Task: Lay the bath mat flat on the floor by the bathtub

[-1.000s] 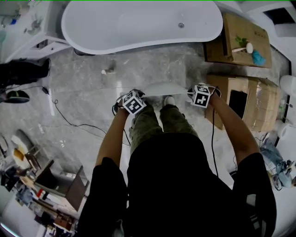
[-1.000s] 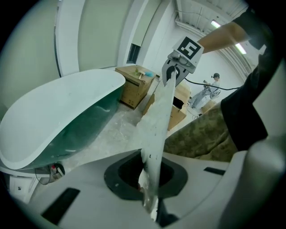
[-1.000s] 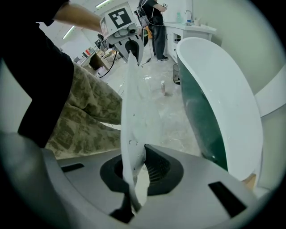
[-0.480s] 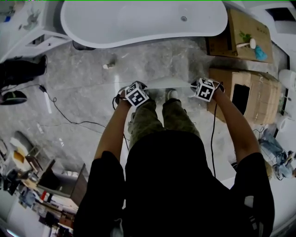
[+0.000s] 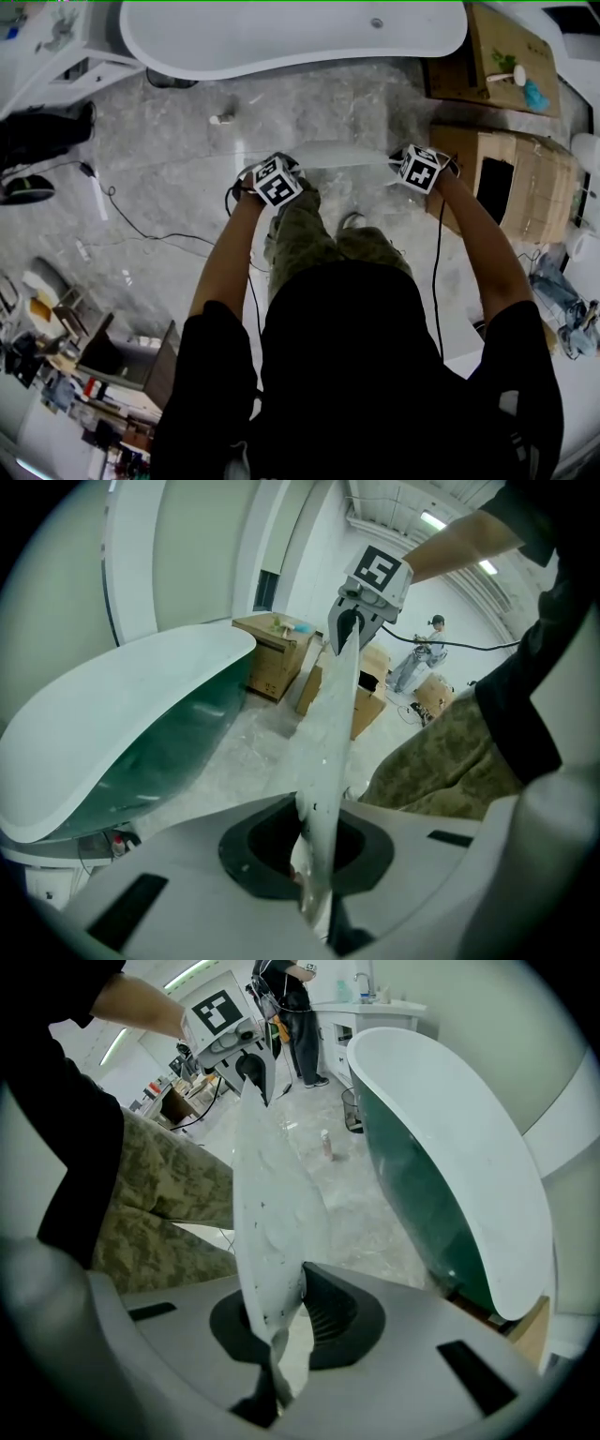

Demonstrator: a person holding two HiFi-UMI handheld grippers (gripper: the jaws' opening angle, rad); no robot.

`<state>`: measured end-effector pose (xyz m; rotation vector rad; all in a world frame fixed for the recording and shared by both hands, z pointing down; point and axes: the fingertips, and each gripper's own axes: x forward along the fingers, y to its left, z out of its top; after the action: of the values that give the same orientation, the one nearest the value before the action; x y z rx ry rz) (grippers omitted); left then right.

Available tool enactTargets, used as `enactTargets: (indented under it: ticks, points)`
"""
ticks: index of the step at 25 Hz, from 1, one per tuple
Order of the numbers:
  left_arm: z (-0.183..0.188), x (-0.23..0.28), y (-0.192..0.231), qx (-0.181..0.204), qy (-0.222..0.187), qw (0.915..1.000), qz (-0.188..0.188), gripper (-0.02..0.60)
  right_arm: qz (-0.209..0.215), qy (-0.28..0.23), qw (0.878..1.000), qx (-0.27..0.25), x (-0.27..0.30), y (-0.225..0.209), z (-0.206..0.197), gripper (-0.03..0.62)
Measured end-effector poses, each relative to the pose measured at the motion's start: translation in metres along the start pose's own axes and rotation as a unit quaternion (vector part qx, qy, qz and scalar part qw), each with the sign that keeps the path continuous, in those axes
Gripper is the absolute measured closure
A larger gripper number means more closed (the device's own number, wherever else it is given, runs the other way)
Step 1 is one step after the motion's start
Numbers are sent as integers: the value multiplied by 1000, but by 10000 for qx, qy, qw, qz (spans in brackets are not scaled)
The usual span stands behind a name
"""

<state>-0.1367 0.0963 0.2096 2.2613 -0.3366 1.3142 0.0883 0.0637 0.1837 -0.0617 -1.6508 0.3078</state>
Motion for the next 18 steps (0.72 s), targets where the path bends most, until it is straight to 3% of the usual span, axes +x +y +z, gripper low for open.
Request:
enactTargets:
  ticks: [6, 12, 18]
  points:
    - [-10, 24, 1, 57, 217, 9996, 164, 557, -14, -143, 9998, -104, 29, 7, -10, 563]
    - [-26, 79, -6, 208, 544, 9983, -13, 557, -91, -259, 9987, -419, 84, 18, -38, 562]
    - [-37, 140, 5, 431, 677, 9967, 114, 558, -176, -427, 9981, -412, 146, 3, -61, 562]
